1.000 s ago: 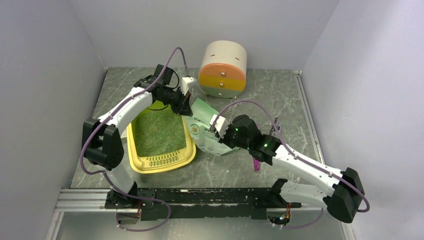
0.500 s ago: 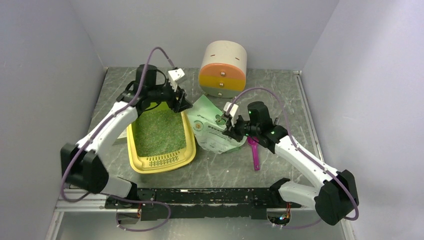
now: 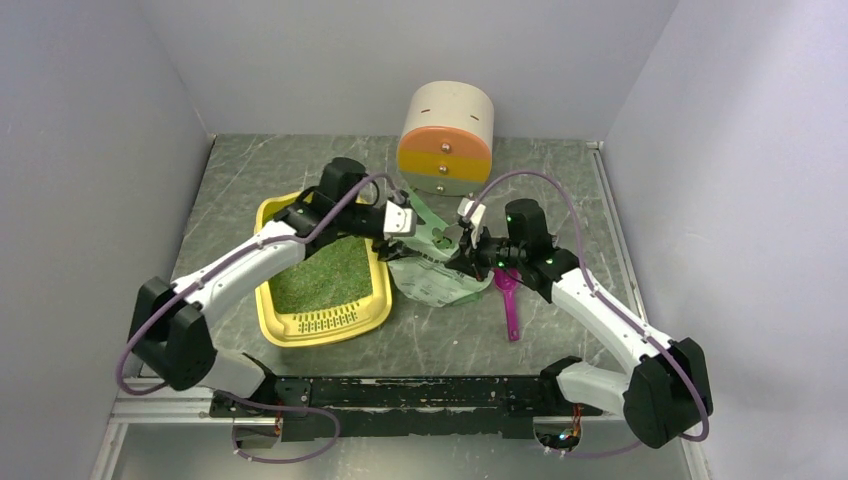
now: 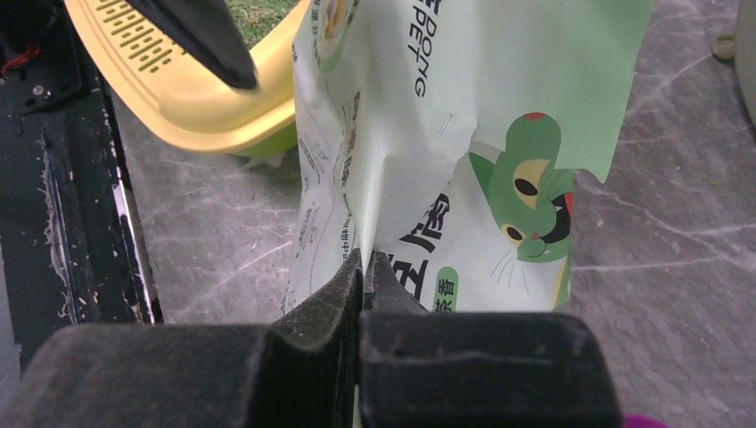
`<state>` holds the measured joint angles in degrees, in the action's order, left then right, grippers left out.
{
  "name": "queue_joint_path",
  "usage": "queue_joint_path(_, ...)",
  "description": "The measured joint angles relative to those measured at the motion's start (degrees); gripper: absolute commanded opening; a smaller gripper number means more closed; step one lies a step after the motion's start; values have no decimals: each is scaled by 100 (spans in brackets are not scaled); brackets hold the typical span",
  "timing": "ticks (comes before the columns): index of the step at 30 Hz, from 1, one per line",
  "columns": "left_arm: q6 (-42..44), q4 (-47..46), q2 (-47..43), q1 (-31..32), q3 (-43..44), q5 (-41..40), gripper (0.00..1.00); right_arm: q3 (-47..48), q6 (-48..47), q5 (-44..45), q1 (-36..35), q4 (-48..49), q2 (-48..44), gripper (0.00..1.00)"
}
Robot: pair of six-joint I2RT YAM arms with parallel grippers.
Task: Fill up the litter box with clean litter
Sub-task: Close the cat litter bag at the center of the board.
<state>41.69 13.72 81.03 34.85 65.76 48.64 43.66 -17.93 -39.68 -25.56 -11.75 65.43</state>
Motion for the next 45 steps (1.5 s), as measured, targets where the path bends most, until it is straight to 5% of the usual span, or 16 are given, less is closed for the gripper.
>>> queue_joint_path(10, 990, 807, 916, 577, 417, -219, 61, -295, 221, -33, 4, 295, -260, 0)
queue_joint_path(12, 1139, 1040, 1036, 656, 546, -249, 49, -308, 240, -4, 7, 308, -291, 0)
queue_joint_path(15, 1322, 1305, 1211, 710, 713, -334, 8, -339, 256, 22, 7, 315, -358, 0)
queue_joint_path(16, 1386, 1375, 1276, 710, 780, -363, 5, -365, 256, 20, 4, 315, -396, 0)
queue_joint_path(20, 1349, 1580, 1473, 734, 1005, -459, 5, -424, 225, 262, 7, 264, -605, 37)
queue_joint_path(24, 1246, 1777, 1613, 734, 1139, -538, 5, -413, 7, 560, 7, -24, -1121, 54)
queue_joint_path(33, 942, 1943, 1668, 592, 1259, -483, 5, -413, -573, 994, -352, -667, -1576, 58)
queue_joint_path(39, 632, 2024, 1668, 400, 1257, -245, 5, -313, -776, 1915, -1207, -636, -955, 44)
queue_joint_path(45, 439, 1941, 1635, 210, 1158, -52, 5, -310, -745, 2640, -1298, -592, -883, 37)
